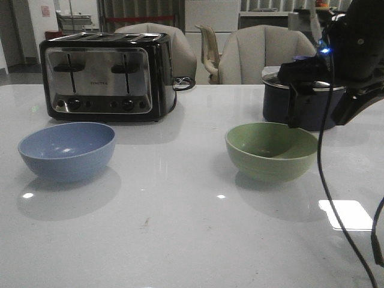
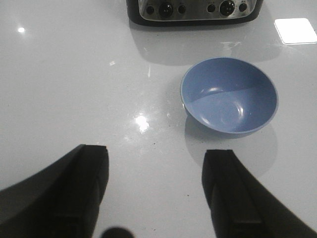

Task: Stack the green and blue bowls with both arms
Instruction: 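Lower the right gripper onto the green bowl's rim and grasp it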

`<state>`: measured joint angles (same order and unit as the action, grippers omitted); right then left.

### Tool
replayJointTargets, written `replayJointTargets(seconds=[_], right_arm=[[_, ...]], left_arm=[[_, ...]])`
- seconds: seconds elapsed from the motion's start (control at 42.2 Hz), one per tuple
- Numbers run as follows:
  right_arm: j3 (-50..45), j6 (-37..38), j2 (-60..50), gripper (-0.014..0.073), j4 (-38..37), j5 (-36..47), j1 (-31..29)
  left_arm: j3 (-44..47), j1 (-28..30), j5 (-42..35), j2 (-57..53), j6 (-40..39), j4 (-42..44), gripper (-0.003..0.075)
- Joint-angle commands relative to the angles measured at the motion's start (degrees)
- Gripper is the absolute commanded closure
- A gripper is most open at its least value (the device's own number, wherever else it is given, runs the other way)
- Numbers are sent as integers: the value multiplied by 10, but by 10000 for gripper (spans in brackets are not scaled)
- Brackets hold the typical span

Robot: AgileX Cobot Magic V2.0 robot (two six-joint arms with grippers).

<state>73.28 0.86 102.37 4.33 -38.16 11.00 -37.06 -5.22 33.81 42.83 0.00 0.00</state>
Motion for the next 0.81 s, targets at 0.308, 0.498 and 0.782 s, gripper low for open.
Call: replayJointTargets(seconds=[0.308, 0.498, 0.782], right_arm=[[77, -1, 58, 251, 1, -7, -1], [77, -1, 61, 399, -3, -21, -1], [77, -1, 26, 512, -4, -33, 4]], left_arm=[[-21, -2, -43, -1, 0, 0, 242], [-21, -2, -43, -1, 0, 0, 242], [-21, -2, -43, -1, 0, 0, 242]])
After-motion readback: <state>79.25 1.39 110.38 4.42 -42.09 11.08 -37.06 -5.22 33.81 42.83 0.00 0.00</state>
